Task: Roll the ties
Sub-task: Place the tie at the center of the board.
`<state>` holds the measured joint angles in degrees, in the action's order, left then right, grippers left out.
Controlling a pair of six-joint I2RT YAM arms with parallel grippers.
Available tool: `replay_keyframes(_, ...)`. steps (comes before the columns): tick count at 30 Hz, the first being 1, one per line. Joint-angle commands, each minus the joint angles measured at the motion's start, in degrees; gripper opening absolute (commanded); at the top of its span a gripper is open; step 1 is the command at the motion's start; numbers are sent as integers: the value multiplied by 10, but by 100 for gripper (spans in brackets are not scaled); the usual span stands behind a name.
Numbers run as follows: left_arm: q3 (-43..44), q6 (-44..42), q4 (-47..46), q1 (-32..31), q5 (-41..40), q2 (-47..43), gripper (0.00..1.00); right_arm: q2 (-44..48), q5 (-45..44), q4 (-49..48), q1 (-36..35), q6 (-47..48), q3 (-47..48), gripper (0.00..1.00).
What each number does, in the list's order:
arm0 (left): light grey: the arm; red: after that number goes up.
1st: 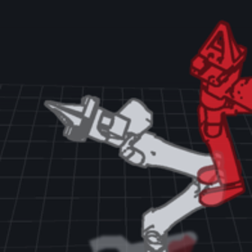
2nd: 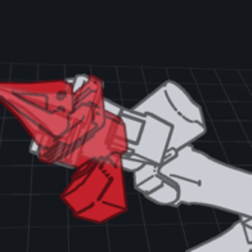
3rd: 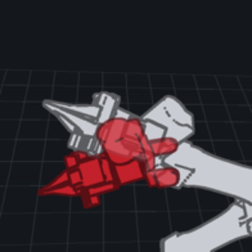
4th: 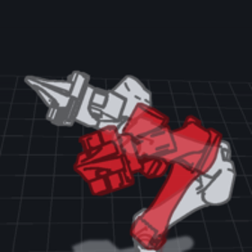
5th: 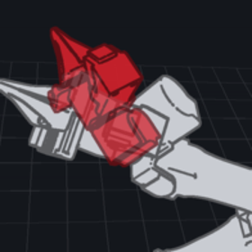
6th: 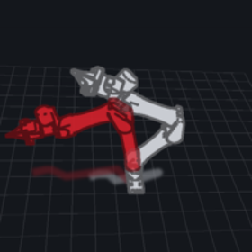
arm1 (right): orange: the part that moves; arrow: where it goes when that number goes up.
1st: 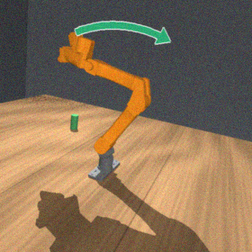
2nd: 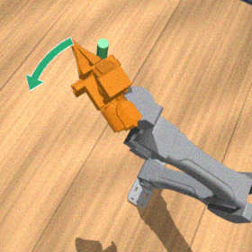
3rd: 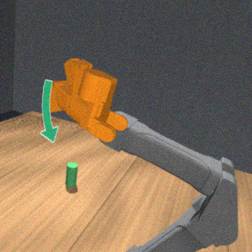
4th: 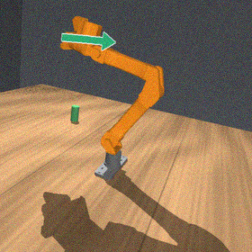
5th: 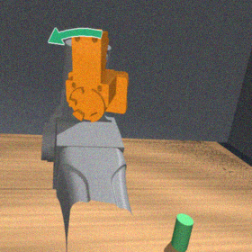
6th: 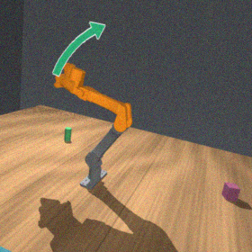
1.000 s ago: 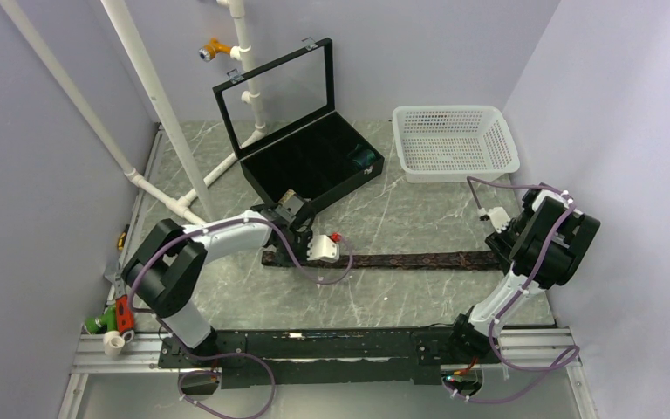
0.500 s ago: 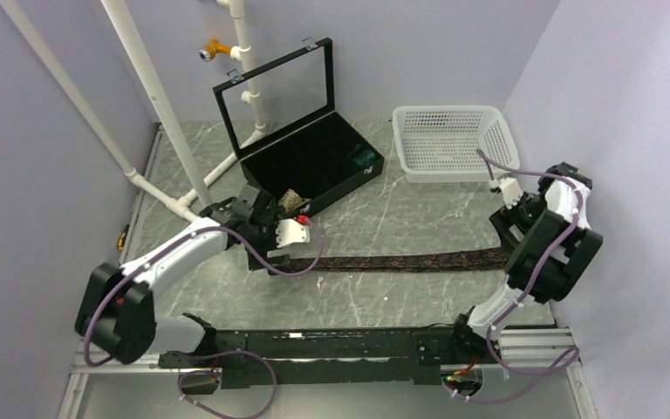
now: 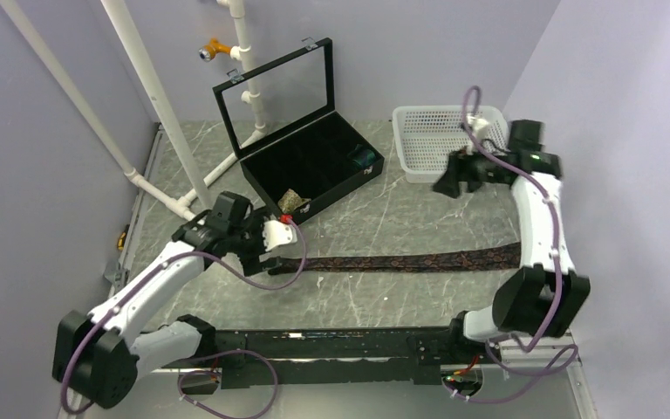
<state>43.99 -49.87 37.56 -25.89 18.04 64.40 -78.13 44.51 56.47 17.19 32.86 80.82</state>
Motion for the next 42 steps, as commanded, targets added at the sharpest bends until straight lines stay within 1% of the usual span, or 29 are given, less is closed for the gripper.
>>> replay_keyframes(1,22,126,-91,7,74,-74,99,-53,81,-65,-114,-186,-37,69)
replay_keyframes(2,37,162,-96,7,74,-62,99,-53,82,-109,-134,-215,-55,69)
replay_keyframes(4,98,151,-21,5,87,-15,99,-48,73,-180,-185,-270,-92,72)
replay_keyframes(5,124,155,14,6,82,6,99,-46,73,-226,-211,-313,-110,75)
replay_keyframes(6,132,176,16,11,66,11,99,-47,78,-275,-234,-384,-132,80)
replay_keyframes(7,126,186,-2,16,56,-6,99,-49,83,-328,-262,-435,-151,86)
replay_keyframes(8,114,183,-24,18,55,-34,99,-55,87,-379,-288,-488,-170,96)
replay_keyframes(9,98,176,-49,18,61,-68,99,-63,90,-426,-318,-541,-185,99)
replay_keyframes(11,80,171,-91,18,85,-126,99,-81,84,-539,-373,-647,-213,100)
replay_keyframes(13,95,163,-81,18,112,-152,99,-106,71,-651,-424,-740,-232,100)
replay_keyframes(14,111,169,-70,18,121,-158,99,-121,68,-691,-454,-761,-227,100)
replay_keyframes(15,133,169,-55,17,134,-161,99,-139,65,-684,-482,-747,-207,100)
replay_keyframes(16,151,158,-35,17,149,-165,99,-162,55,-656,-505,-720,-181,100)
replay_keyframes(17,163,148,-22,17,168,-172,99,-174,47,-652,-523,-717,-175,100)
replay_keyframes(20,176,144,-23,17,162,-205,100,-210,42,-785,-546,-824,-205,100)
replay_keyframes(23,186,128,-1,17,145,-227,99,-256,36,-875,-597,-899,-197,100)
replay_keyframes(26,193,117,33,16,138,-244,100,-302,33,-894,-635,-918,-161,100)
replay_keyframes(30,188,116,50,16,132,-264,99,-364,28,-992,-643,-1018,-161,100)
replay_keyframes(31,188,117,54,16,131,-267,99,-374,30,-1010,-646,-1031,-164,100)
replay_keyframes(36,173,115,68,17,119,-290,99,-408,28,-1013,-670,-1042,-141,100)
replay_keyframes(39,159,109,69,16,121,-306,99,-437,28,-1044,-677,-1073,-138,100)
replay_keyframes(42,154,114,66,16,108,-311,99,-452,18,-1053,-686,-1085,-141,100)
